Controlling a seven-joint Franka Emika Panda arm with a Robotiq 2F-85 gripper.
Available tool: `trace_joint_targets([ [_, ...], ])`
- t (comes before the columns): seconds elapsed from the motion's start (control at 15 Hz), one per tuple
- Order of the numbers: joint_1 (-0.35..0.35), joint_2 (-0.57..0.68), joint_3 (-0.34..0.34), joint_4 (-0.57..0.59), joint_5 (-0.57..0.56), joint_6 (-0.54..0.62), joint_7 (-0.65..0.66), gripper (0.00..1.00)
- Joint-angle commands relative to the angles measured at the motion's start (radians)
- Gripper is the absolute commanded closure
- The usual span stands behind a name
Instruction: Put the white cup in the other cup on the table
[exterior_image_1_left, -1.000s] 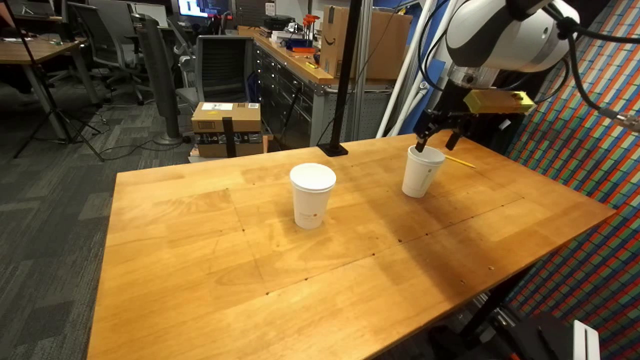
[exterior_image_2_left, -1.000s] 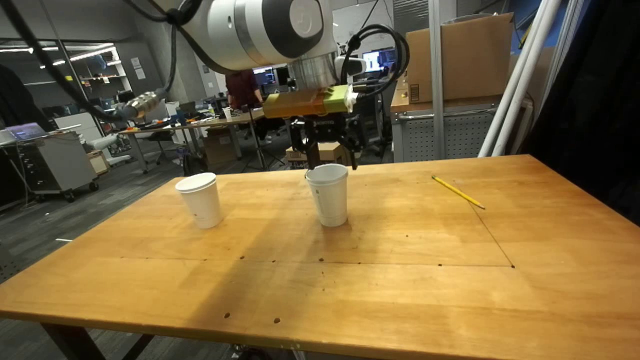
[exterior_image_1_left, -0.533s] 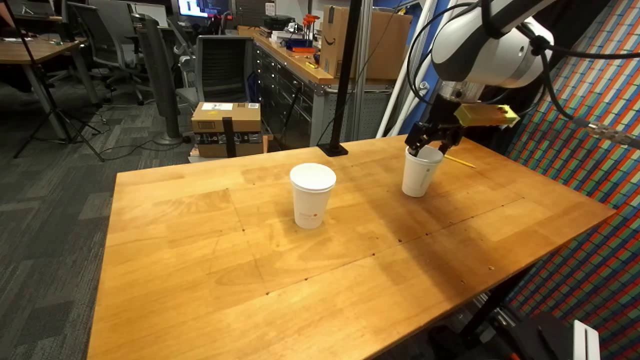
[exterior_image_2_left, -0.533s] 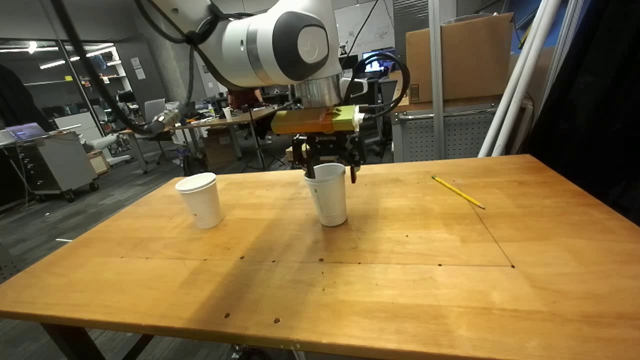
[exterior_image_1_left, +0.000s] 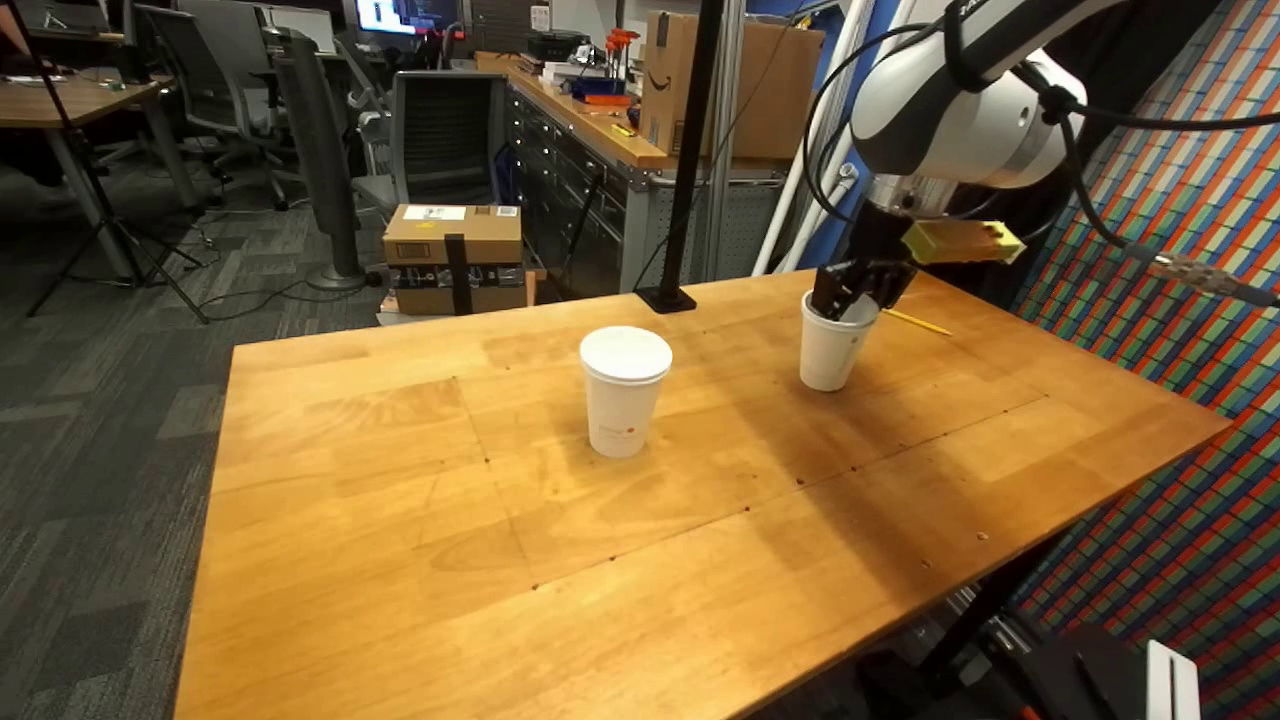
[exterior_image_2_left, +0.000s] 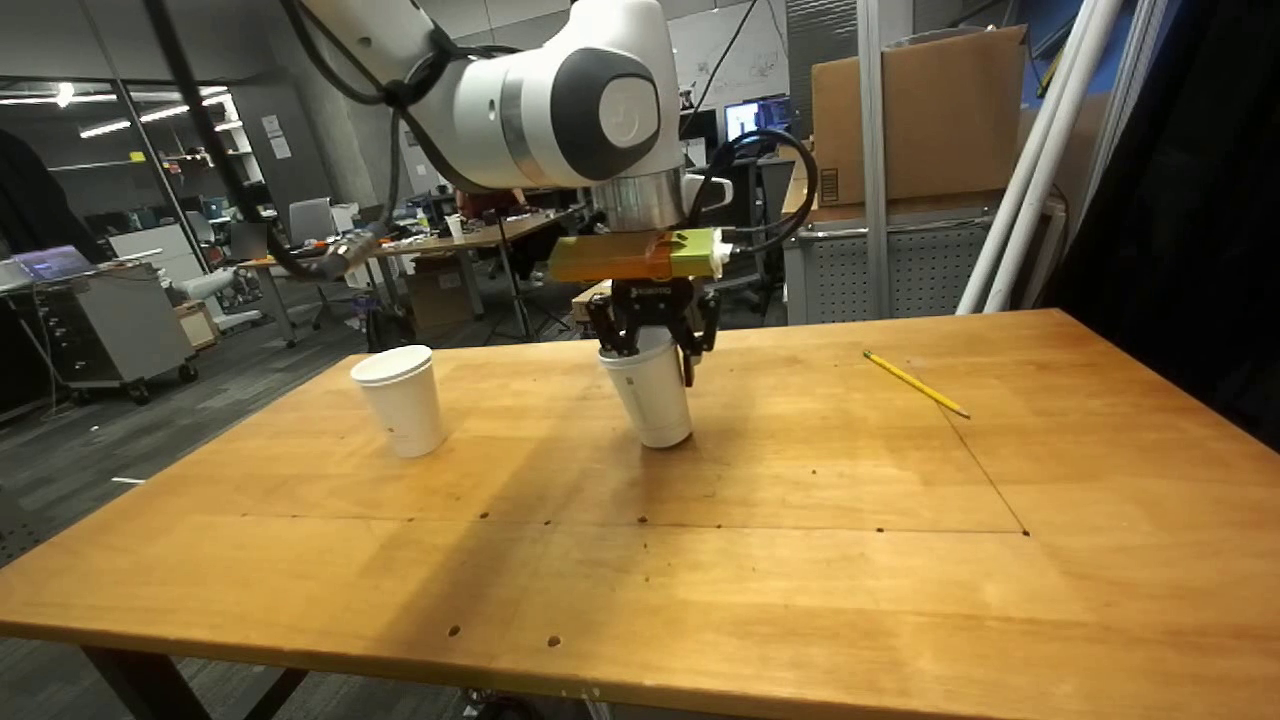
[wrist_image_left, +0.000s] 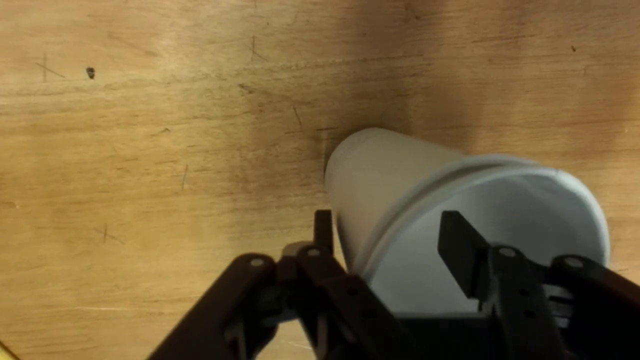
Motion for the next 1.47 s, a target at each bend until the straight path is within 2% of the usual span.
trace_joint_targets([
  [0.0,-0.014,-0.007,0.01,0.013,0.023,-0.026,-0.032,0.76],
  [0.2,-0.016,-0.015,0.011,0.01,0.024,-0.044,-0.039,0.99],
  [0.73,0.004,-0.044,0.02,0.048,0.001,-0.171,0.002,1.0],
  [1.0,0.033,-0.083,0.043,0.09,-0.009,-0.253,0.021,1.0],
  [1.4,0.09,-0.138,0.089,0.146,-0.029,-0.298,0.027,1.0],
])
